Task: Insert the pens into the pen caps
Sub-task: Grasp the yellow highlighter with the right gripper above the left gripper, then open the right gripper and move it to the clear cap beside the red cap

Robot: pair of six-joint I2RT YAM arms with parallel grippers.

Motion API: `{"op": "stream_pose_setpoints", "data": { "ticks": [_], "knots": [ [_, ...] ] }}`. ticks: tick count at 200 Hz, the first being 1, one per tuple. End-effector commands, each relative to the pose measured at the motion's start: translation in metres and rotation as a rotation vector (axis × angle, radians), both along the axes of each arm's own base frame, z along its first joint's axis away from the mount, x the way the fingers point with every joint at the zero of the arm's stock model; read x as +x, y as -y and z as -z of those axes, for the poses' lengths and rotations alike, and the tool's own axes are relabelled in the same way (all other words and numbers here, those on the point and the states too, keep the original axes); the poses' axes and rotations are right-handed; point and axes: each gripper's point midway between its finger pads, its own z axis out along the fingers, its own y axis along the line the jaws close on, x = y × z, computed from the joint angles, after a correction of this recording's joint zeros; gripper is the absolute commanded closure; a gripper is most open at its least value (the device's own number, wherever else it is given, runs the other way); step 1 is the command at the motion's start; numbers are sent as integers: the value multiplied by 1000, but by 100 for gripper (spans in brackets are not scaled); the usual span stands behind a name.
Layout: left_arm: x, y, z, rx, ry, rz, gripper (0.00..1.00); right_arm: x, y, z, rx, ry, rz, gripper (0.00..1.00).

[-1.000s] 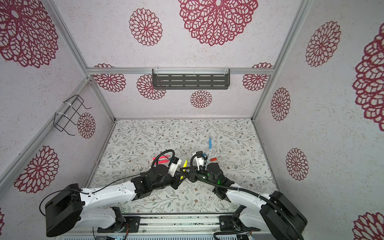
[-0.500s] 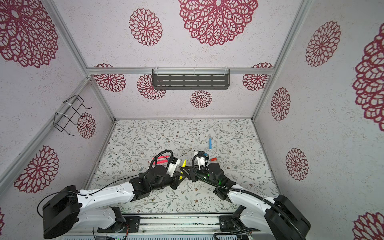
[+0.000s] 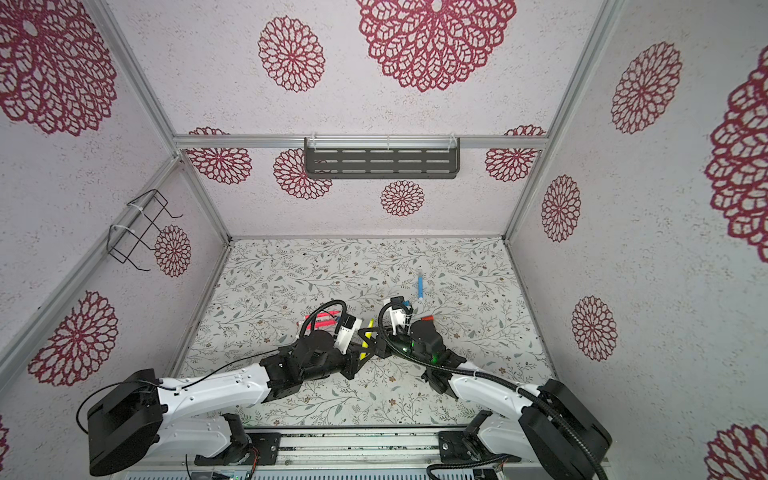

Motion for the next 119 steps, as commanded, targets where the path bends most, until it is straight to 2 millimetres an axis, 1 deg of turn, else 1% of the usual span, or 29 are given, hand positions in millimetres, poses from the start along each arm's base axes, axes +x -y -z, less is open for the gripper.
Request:
{"op": "stream_pose_setpoints", "data": {
  "ticks": [1, 30, 58, 75, 99, 107, 112, 119],
  "knots": [
    [1, 0, -7, -19, 19, -6, 79, -4, -4, -16, 51, 42, -25, 98],
    [3, -1, -13, -24, 34, -14, 78, -3, -2, -14, 45, 38, -14, 98],
    [2, -2, -15, -19, 39, -12, 79, -2, -1, -13, 41, 36, -2, 98],
    [2, -3, -16, -19, 41, -17, 85, -2, -1, -14, 45, 35, -6, 98],
    [3, -5, -17, -24, 49, -23, 100, -2, -2, -14, 49, 33, -8, 97],
    [3, -6, -17, -24, 51, -25, 100, -2, -2, -14, 49, 32, -5, 94],
    [3, -7, -18, -26, 56, -28, 100, -2, -1, -14, 48, 31, -4, 87],
    [3, -7, -18, -26, 57, -31, 100, -1, -1, -14, 47, 29, 2, 75]
  ]
}}
